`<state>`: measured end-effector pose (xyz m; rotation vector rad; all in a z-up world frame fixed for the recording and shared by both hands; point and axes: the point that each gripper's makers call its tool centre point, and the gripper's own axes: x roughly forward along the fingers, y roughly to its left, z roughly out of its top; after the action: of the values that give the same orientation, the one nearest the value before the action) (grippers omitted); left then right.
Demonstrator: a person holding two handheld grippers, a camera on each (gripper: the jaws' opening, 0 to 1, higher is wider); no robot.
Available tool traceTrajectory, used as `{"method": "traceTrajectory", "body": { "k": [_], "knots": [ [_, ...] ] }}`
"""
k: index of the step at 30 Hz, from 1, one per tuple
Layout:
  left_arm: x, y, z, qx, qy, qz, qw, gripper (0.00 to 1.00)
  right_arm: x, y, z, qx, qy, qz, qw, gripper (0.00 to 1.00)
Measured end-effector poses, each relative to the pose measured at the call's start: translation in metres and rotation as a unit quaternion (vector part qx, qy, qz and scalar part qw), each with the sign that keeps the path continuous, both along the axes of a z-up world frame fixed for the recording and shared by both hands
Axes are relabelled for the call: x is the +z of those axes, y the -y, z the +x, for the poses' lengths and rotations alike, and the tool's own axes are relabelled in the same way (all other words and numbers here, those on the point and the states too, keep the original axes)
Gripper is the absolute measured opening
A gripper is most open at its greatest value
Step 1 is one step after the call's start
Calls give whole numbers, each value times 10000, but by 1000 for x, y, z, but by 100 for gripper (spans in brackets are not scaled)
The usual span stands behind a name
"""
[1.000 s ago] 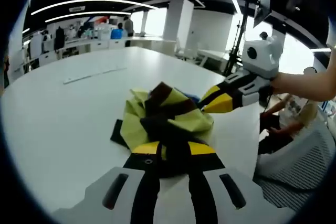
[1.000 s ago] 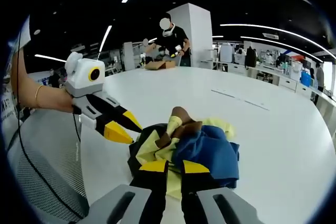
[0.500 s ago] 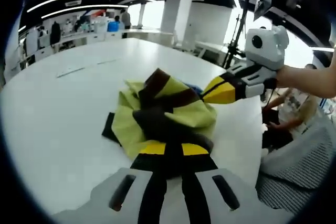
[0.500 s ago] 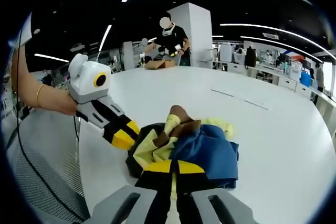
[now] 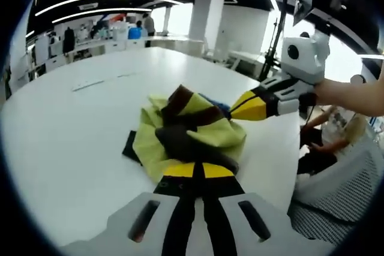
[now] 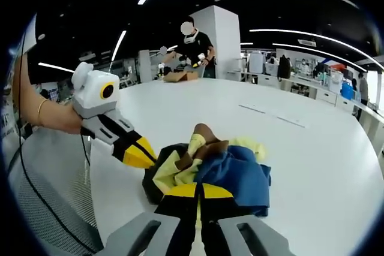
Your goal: Fold the garment on the visible template until the final outline fits inside the template.
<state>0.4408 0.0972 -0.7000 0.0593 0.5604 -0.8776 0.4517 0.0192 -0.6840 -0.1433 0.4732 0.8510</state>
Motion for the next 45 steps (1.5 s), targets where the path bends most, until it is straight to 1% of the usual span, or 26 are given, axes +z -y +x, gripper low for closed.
{"method": "traceTrajectory", "body": {
  "k": [2, 3, 4, 6, 8, 10, 12, 14, 16, 18, 20, 22, 26, 29, 33, 41, 45],
  "knots": [
    [5, -2, 0, 55, 47, -37, 10000, 0, 3, 1, 0, 4, 11, -61, 10000, 0],
    [9, -5, 1, 116, 71, -50, 9999, 0, 4, 1, 0, 57, 72, -158, 9998, 0],
    [14, -7, 2, 158, 113, -70, 9998, 0, 7, 3, 1, 147, 211, -328, 9991, 0],
    [21, -10, 4, 215, 175, -133, 9995, 0, 10, 2, 1, 173, 243, -371, 9989, 0],
    [30, -15, 8, 328, 293, -181, 9989, 0, 15, 3, 3, 171, 277, -332, 9989, 0],
    [37, -21, 11, 434, 374, -158, 9982, 0, 19, 6, 6, 131, 306, -292, 9990, 0],
    [42, -25, 14, 498, 452, -155, 9976, 0, 25, 10, 11, -2, 391, -274, 9989, 0],
    [47, -30, 17, 548, 498, -201, 9971, 0, 30, 12, 12, -42, 354, -141, 9993, 0],
    [47, -31, 19, 578, 468, -231, 9970, 0, 35, 9, 10, 12, 370, -47, 9993, 0],
    [46, -31, 20, 593, 477, -180, 9969, 0, 34, 4, 8, 71, 345, -41, 9994, 0],
    [45, -30, 20, 588, 465, -173, 9970, 0, 31, 0, 5, 109, 304, -56, 9995, 0],
    [44, -29, 19, 588, 460, -172, 9971, 0, 28, -2, 4, 144, 326, -130, 9993, 0],
    [42, -27, 18, 543, 464, -140, 9973, 0, 17, -6, 2, 230, 246, -273, 9991, 0],
    [40, -28, 17, 548, 432, -145, 9975, 0, 14, -10, 0, 256, 155, -237, 9993, 0],
    [39, -31, 17, 586, 372, -203, 9974, 0, 10, -14, 2, 267, 150, -220, 9993, 6],
    [40, -30, 17, 589, 354, -234, 9974, 0, 3, -21, 7, 274, 82, -216, 9994, 4],
    [39, -30, 17, 587, 346, -236, 9974, 0, -2, -24, 7, 296, 20, -243, 9993, 1]
  ]
}}
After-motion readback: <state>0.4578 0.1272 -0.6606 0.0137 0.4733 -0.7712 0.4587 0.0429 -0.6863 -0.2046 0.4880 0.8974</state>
